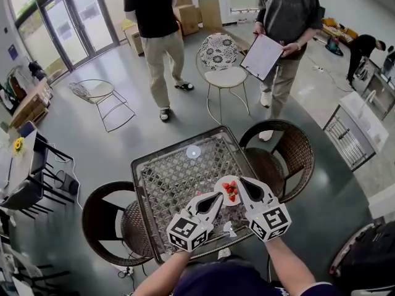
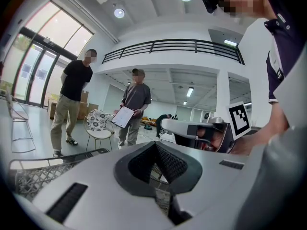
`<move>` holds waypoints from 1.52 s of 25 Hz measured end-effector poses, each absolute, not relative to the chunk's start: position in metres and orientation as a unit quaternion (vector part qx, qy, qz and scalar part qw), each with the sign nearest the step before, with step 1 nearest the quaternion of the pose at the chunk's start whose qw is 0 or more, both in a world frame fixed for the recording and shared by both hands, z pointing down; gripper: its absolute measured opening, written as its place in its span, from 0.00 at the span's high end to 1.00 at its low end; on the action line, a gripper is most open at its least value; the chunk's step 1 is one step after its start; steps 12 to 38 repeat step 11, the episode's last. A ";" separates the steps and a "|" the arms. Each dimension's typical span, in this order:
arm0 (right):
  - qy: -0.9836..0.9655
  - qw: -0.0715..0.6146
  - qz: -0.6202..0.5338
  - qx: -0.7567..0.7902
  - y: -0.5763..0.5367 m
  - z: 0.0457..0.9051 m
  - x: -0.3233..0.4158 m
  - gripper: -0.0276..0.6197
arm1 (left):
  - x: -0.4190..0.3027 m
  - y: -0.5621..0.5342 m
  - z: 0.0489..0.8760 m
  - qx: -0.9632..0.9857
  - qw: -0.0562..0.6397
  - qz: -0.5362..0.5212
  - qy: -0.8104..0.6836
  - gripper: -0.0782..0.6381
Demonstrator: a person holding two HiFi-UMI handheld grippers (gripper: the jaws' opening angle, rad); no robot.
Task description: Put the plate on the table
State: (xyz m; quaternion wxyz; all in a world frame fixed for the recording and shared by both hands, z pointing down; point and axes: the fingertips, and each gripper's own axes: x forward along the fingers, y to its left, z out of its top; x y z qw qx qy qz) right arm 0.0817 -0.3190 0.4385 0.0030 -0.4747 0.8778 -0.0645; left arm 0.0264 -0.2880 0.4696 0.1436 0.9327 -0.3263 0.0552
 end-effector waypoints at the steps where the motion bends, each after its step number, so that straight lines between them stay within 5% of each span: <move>1: 0.878 0.004 -0.063 -0.474 -0.318 0.438 0.082 0.95 | 0.027 -0.287 0.469 0.933 0.143 0.055 -0.326 0.88; 38: 0.881 0.014 -0.048 -0.471 -0.312 0.425 0.082 0.95 | 0.031 -0.277 0.463 0.933 0.143 0.054 -0.326 0.88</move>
